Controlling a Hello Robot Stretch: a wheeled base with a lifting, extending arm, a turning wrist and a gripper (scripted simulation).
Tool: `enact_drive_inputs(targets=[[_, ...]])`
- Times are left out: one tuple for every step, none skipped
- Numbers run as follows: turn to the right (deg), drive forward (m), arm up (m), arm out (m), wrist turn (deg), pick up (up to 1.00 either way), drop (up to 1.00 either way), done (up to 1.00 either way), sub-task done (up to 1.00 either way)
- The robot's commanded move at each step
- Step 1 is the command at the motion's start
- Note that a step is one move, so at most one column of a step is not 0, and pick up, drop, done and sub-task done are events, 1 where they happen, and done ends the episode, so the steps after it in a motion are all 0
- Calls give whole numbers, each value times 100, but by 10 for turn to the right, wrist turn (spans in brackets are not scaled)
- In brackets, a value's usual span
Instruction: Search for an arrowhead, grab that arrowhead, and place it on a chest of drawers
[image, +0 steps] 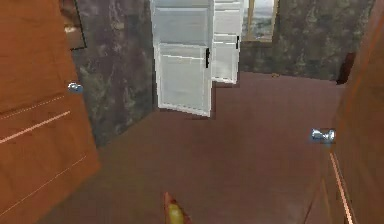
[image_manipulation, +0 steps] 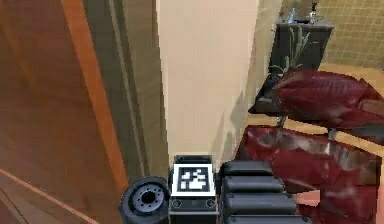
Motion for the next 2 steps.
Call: enact_drive_inputs(targets=[[150, 0, 0, 0, 0, 0, 0, 0, 0], [0, 100, 0, 0, 0, 0, 0, 0, 0]])
